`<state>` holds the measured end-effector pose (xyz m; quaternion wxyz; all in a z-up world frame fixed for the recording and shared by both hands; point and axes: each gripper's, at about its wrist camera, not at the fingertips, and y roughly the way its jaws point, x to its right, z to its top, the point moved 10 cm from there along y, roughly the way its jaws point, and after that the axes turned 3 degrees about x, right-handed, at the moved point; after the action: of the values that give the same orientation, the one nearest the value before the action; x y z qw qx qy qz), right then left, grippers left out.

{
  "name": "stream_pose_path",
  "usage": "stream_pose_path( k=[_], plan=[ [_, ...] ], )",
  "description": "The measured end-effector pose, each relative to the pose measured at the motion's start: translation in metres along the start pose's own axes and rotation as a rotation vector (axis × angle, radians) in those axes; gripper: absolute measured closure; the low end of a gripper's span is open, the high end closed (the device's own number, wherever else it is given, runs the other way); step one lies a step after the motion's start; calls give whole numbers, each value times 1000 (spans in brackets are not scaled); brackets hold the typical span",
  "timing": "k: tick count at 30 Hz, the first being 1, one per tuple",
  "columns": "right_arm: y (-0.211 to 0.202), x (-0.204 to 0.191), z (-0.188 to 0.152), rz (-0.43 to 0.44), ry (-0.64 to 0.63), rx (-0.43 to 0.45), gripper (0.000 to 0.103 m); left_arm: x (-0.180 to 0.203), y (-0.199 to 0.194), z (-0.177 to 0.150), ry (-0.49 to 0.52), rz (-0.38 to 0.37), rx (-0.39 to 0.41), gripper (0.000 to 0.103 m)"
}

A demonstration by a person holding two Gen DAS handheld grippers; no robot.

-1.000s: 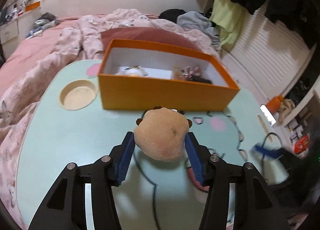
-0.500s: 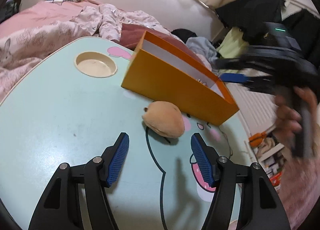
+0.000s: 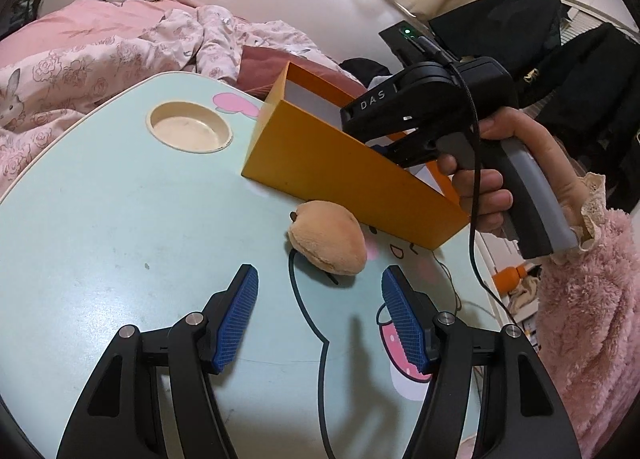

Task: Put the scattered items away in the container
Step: 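Grasp the clear egg-shaped item in the box with the right gripper, place it on the table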

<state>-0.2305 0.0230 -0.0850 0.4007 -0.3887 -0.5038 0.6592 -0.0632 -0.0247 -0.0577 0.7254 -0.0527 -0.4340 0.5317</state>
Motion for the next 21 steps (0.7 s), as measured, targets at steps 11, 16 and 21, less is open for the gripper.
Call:
stream_pose_path(
  k=[11,16,21],
  plan=[
    [-83,36,-10,20,81,280,85,-2,-1,-1,2,-1,1,38],
    [-134,25,-62,128,74,395,85,-2,0,-1,6,5,1,38],
    [-103,23,-130,183,88,366,85,-1,1,-2,17,16,0,38]
  ],
)
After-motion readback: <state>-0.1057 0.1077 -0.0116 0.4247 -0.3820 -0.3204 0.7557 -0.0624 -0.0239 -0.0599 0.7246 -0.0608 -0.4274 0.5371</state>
